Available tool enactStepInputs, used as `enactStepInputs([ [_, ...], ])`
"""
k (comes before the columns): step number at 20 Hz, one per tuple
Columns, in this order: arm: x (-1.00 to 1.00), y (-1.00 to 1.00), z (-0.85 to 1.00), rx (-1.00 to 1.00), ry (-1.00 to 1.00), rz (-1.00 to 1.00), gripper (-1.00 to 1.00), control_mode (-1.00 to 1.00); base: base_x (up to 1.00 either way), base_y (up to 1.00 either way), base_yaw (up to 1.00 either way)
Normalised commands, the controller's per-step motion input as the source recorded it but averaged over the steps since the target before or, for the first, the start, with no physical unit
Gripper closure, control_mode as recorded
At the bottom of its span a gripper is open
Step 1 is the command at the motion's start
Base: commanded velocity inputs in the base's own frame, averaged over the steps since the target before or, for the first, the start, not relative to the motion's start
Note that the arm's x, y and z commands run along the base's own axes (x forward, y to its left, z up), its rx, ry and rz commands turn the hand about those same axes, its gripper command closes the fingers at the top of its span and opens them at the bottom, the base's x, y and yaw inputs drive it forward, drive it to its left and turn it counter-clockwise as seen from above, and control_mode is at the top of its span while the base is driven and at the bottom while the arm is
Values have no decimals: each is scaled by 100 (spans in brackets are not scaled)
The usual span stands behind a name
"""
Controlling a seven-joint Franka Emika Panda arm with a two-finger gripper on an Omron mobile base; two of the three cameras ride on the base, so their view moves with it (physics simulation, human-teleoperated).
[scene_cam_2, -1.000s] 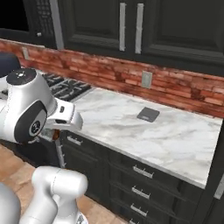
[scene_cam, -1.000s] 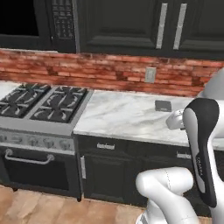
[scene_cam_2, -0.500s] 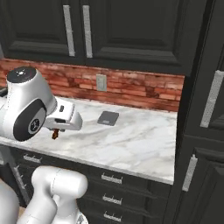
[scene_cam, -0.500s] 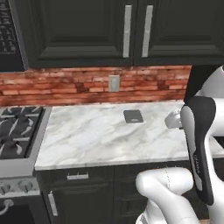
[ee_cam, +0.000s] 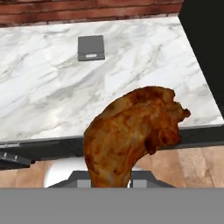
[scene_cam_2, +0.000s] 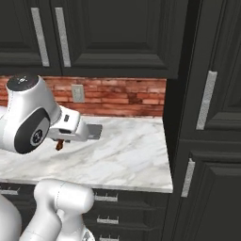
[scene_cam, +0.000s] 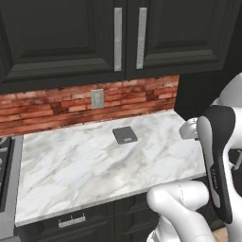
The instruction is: Take the chicken drumstick from the fridge and place it on the digital scale on the counter by the fridge. Wait a few seconds for a reading, then move it to the plate on the dining counter.
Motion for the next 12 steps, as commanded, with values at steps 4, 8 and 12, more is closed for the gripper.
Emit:
enactStepInputs([
  [4, 0, 0, 0, 0, 0, 0, 100, 100, 36, 2, -11],
  [8, 0, 0, 0, 0, 0, 0, 100, 100, 0, 0, 0],
  [12, 0, 0, 0, 0, 0, 0, 100, 100, 0, 0, 0],
])
